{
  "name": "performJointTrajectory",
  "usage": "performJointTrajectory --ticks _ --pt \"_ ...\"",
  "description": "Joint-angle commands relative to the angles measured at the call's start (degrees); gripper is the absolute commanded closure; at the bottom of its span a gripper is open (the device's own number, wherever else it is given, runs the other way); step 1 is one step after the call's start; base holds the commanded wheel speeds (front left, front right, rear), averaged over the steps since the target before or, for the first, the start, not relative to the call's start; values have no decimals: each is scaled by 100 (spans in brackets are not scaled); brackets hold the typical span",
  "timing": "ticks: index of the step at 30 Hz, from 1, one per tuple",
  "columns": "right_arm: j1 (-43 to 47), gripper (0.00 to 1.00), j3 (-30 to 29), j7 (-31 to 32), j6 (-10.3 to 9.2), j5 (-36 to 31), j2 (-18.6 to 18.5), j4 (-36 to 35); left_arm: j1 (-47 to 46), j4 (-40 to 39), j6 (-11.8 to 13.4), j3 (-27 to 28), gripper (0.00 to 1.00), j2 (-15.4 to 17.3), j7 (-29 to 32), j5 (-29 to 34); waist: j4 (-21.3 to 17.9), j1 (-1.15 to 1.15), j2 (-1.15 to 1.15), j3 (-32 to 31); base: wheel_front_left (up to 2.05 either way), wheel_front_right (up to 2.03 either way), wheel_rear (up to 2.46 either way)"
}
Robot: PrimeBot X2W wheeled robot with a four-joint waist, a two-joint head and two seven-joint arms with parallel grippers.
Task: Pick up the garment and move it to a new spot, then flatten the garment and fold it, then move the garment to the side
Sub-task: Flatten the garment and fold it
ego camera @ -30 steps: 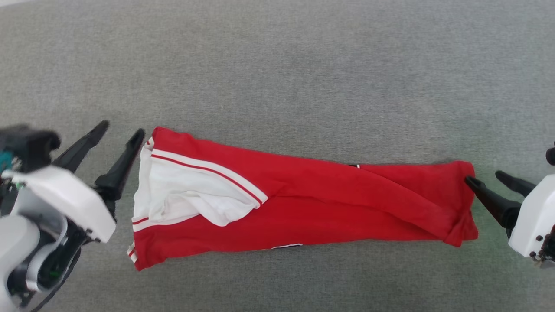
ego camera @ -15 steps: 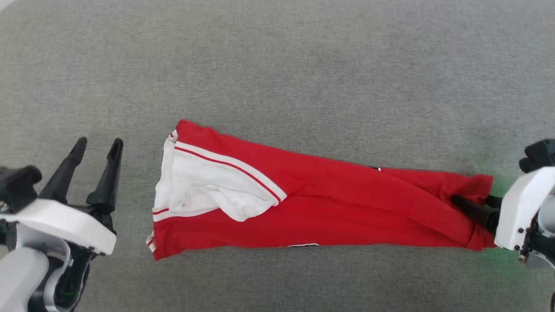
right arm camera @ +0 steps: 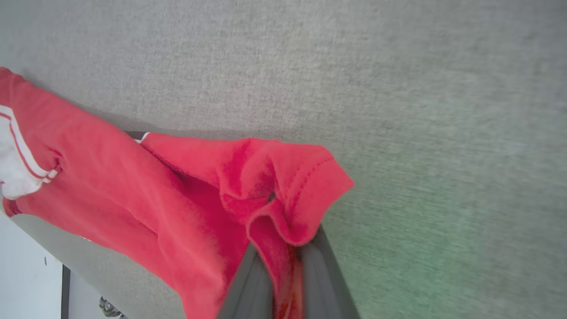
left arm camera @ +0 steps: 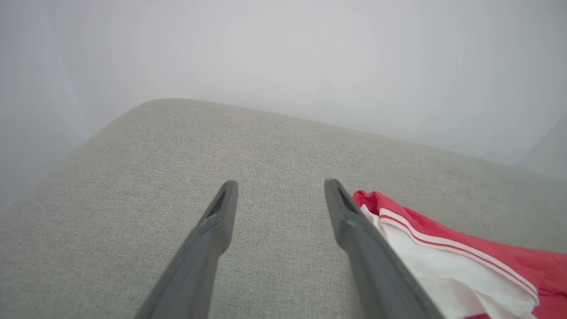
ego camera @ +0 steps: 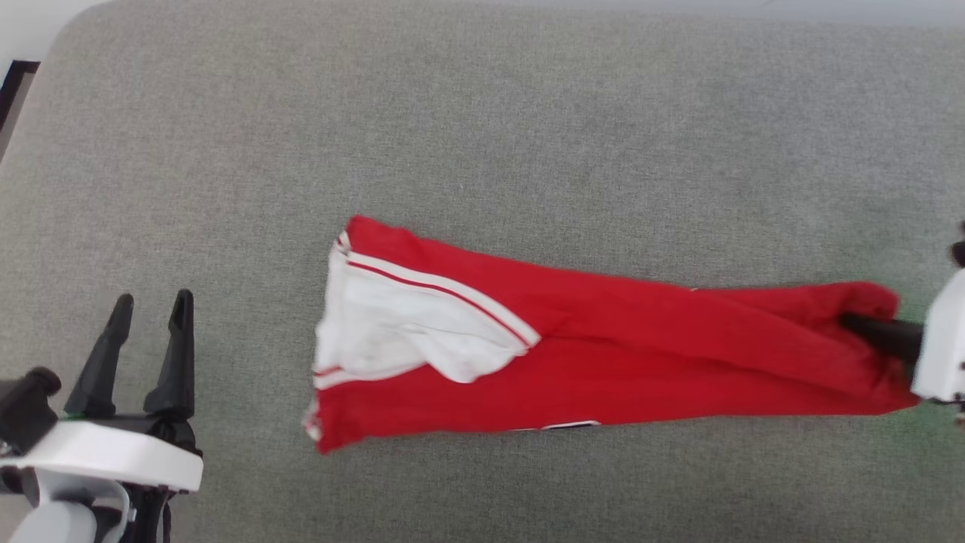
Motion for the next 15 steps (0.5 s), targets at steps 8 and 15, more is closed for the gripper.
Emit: performJointTrajectory --ticks 8,15 --pt "167 100 -788 -133 -3 -164 -537 177 472 -73 -572 971 0 -973 -24 933 -56 0 0 -129 0 0 0" --pt "85 100 -1245 -365 -3 -556 -868 674 582 -39 -883 1328 0 -1500 -25 1306 -152 0 0 -234 0 0 0"
